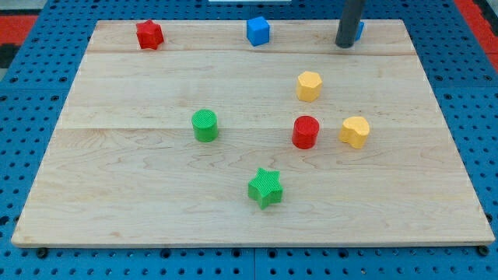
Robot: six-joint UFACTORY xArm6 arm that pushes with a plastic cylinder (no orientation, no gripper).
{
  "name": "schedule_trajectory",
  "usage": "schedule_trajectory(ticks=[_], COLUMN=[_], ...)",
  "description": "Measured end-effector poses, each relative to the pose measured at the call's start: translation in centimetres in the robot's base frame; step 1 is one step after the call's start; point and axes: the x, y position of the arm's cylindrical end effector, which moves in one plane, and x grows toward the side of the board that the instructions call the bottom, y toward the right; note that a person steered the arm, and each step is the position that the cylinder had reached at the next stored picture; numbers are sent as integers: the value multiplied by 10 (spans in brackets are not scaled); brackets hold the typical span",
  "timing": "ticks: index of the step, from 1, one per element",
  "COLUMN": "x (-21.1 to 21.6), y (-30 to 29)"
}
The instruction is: Move the green circle slightly upwards
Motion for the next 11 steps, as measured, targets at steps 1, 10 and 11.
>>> schedule_trajectory(ticks=[1, 10, 11], x=[-10, 229, 188], y=[-1, -250, -276])
